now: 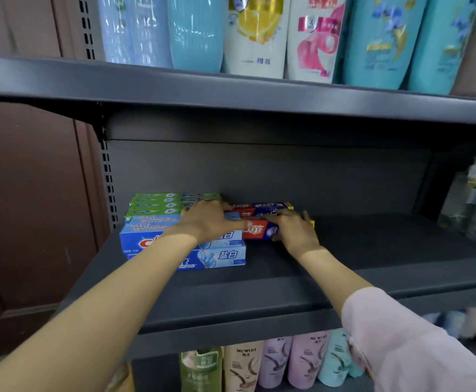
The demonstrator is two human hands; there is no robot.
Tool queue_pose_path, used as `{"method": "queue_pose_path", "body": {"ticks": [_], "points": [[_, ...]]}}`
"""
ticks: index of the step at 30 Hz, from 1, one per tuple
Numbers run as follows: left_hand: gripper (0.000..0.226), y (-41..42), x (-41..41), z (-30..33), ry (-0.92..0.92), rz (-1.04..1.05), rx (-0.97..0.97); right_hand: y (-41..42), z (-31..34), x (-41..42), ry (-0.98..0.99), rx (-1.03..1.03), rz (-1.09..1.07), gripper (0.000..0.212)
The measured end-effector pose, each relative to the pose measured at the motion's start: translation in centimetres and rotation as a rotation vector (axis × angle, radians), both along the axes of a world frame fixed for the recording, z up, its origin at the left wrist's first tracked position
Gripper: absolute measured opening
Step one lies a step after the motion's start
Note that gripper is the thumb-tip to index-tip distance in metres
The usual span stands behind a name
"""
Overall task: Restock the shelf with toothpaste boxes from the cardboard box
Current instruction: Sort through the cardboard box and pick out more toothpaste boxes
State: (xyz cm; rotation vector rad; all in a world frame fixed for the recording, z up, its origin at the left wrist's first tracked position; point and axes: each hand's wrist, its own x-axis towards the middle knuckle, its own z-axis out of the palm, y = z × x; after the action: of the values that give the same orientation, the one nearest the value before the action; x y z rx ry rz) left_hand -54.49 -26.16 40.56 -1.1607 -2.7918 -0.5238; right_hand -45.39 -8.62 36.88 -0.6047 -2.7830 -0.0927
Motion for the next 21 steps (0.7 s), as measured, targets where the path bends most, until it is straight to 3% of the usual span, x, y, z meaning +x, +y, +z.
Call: {"method": "queue_pose_path", "body": {"ticks": [5, 10, 15, 21], "points": [[0.072, 0.0, 0.1, -0.6, 0.082, 0.009, -0.021, -0.8, -0.4, -0.1, 0.004, 0.112, 0.013, 0.049], [0.071, -0.1, -0.1, -1.0, 0.092, -0.001, -0.030, -2.2, -0.9, -0.7, -0.080, -0.024, 0.053, 0.054], [0.055, -0.1, 0.1, -1.0, 0.123, 0.009, -0.021, -1.8, -0.2, -1.8, -0.209, -0.169, 0.023, 0.064], [0.056, -0.6, 0.8, -0.5, 0.089, -0.010, 0.022, -2.5, -0.2, -2.2, -0.094, -0.281, 0.060, 0.063]]}}
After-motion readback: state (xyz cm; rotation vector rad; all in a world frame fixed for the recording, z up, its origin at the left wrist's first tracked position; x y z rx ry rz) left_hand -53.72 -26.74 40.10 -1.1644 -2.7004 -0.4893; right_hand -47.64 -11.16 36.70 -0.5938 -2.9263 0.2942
